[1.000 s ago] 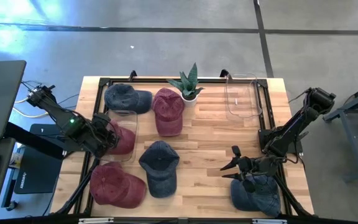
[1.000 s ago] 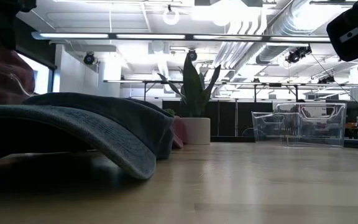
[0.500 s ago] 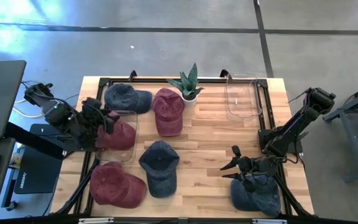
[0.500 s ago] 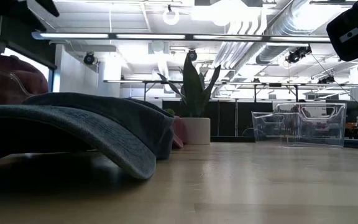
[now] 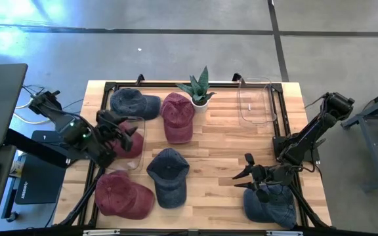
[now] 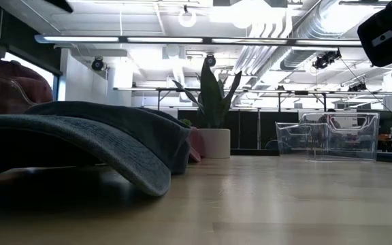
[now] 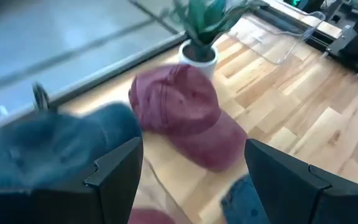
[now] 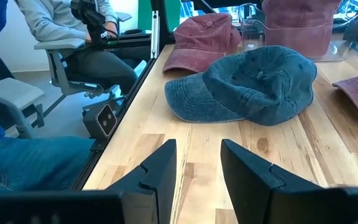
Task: Pick & Place hat
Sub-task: Put the middle blue cap into the right transparent bin
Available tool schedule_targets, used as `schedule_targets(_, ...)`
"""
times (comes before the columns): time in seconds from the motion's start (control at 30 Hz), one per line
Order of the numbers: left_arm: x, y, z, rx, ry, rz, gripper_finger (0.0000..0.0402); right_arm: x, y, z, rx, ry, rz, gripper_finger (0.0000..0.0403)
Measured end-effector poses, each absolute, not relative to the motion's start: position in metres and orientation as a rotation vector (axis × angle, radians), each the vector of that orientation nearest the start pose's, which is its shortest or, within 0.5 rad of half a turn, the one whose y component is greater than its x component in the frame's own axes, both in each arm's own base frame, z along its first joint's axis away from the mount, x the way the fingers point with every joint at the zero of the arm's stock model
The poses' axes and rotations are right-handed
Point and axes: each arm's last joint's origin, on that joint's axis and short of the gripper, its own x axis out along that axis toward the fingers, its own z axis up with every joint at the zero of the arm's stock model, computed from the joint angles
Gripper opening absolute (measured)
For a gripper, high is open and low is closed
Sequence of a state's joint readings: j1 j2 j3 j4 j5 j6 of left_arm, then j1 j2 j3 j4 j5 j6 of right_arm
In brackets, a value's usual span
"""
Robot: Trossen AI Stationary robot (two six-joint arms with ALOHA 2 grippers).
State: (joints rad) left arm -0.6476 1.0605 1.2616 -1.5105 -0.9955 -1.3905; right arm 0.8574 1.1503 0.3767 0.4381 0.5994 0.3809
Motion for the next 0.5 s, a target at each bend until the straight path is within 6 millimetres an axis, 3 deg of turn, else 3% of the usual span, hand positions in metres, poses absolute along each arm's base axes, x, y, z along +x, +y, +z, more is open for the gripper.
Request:
schedule_targets(0.1,0.133,-0.069,0.373,-0.225,0.428,0.791,0.0276,0.154,0.152,0.186,0.152,0.293,0.197,0.0122)
schedule_targets(0.27,0.133,-0.059,0.389,-0.208,0.310,0.846,0.0276,0.154,0.152,0.186,0.152,0.290,0.189,0.0122)
schedule_targets(0.5,0.173,-0.041,0.376,-0.243,0.353,0.892,0.0276,0.156,0.150,0.186,0.134,0.288,0.184,0.0122)
